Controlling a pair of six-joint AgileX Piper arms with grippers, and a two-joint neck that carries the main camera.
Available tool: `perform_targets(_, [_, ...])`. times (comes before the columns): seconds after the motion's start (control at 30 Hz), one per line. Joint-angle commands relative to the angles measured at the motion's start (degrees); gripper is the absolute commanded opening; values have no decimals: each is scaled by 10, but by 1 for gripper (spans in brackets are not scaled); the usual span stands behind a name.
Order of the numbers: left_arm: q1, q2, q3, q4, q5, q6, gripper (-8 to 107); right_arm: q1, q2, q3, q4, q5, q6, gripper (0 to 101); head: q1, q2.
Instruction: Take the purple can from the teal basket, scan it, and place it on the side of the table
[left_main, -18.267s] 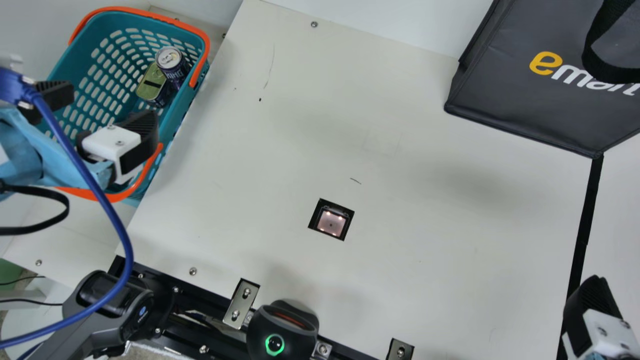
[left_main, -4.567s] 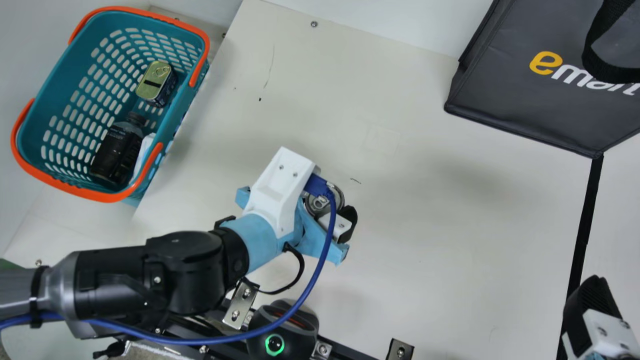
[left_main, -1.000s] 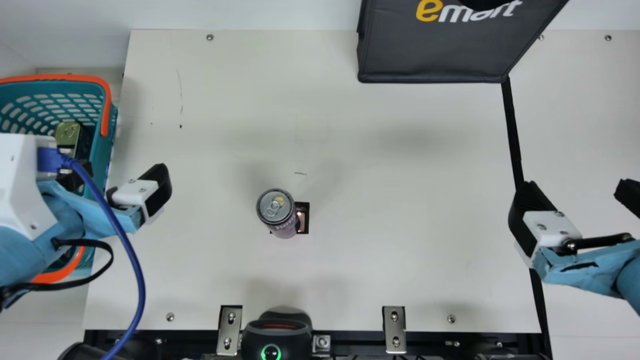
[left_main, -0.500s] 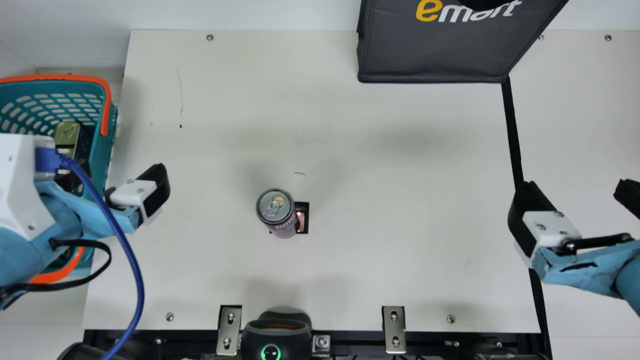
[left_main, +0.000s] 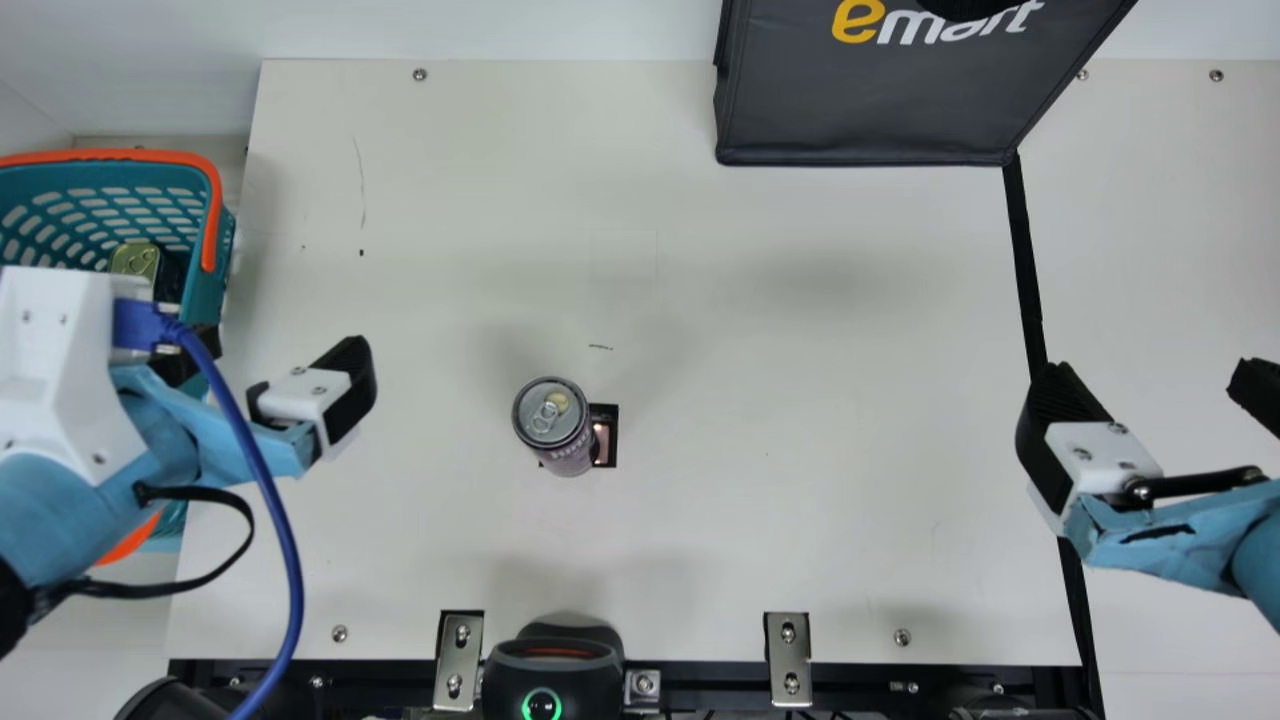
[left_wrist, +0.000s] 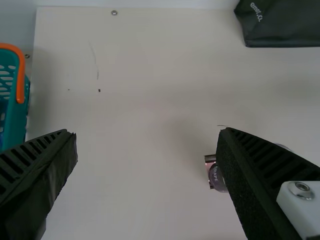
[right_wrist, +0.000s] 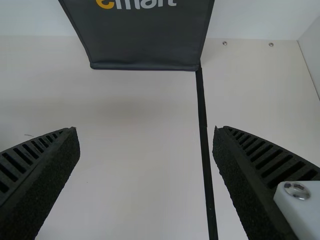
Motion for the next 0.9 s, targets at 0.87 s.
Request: perform_targets(0.87, [-317,197,-100,194,54,-386,90,0,0,0,0,0,0,95,-17,1])
